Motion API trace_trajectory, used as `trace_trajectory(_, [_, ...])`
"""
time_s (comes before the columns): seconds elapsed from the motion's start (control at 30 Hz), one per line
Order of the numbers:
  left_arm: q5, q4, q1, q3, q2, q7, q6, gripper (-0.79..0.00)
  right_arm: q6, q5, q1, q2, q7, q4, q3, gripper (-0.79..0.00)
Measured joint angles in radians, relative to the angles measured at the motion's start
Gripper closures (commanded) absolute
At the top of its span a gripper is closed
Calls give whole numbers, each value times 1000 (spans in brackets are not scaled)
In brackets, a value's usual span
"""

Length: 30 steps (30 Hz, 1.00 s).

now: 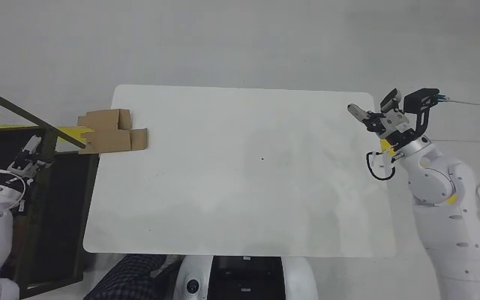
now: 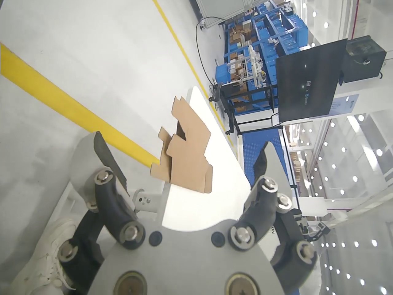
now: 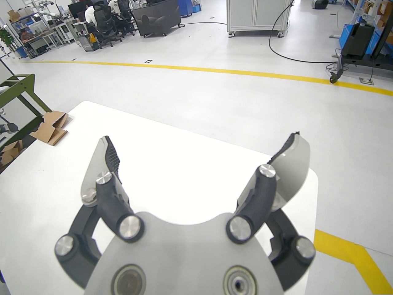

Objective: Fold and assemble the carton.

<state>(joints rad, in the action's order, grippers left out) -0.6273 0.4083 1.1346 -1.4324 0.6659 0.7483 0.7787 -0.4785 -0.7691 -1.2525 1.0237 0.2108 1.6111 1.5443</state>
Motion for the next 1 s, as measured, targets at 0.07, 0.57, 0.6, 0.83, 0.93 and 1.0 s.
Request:
trace_trajectory(0.07, [-36, -17, 11, 11, 20, 14, -9, -785, 0, 0, 0, 0, 0, 0, 0, -785])
trace_trajectory(0.57, [-81, -104, -56, 63, 107, 127, -56, -785, 0, 0, 0, 0, 0, 0, 0, -785])
trace_trajectory(0.6, [-73, -108, -64, 67, 111, 126, -54, -785, 0, 0, 0, 0, 0, 0, 0, -785])
trace_trajectory(0.83, [-53, -137, -116, 84, 142, 104, -58, -785, 0, 0, 0, 0, 0, 0, 0, -785])
trace_trajectory(0.93, [-40, -152, -138, 92, 156, 64, -72, -785, 0, 0, 0, 0, 0, 0, 0, -785])
trace_trajectory(1.0, [-33, -160, -149, 97, 164, 48, -83, -760, 0, 0, 0, 0, 0, 0, 0, -785])
